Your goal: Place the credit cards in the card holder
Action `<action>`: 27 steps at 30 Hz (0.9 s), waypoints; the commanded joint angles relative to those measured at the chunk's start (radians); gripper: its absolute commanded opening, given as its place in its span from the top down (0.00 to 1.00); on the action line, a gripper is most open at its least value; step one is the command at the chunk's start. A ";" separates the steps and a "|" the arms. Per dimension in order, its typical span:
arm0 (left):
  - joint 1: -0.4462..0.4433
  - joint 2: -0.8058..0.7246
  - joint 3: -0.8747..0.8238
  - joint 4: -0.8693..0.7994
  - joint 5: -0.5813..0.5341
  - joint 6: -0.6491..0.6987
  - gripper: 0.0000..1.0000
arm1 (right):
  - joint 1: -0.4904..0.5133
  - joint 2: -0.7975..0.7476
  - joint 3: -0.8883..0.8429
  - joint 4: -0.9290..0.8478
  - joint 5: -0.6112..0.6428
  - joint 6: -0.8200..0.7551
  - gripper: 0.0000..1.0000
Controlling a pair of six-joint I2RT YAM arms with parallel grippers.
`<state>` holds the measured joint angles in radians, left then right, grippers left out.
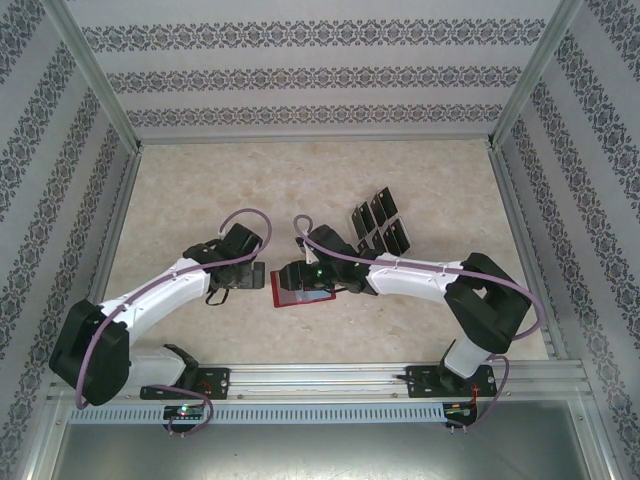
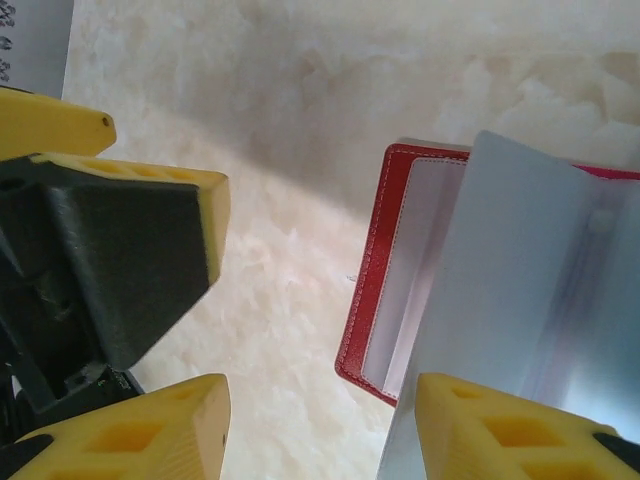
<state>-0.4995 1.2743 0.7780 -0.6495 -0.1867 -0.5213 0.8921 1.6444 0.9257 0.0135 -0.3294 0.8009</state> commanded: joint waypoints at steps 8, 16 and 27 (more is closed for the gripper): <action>0.020 -0.039 0.013 -0.036 0.012 -0.009 0.01 | -0.048 0.036 -0.065 0.108 -0.006 0.068 0.76; 0.021 -0.040 0.015 -0.026 0.027 -0.006 0.01 | -0.048 0.107 -0.060 0.168 -0.045 0.091 0.96; 0.021 -0.023 0.027 -0.007 0.058 -0.011 0.01 | -0.036 0.179 -0.035 0.224 -0.134 0.107 0.40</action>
<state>-0.4889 1.2499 0.7780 -0.6502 -0.1413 -0.5243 0.8421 1.7977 0.8703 0.2012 -0.4213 0.8932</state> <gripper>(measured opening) 0.990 0.599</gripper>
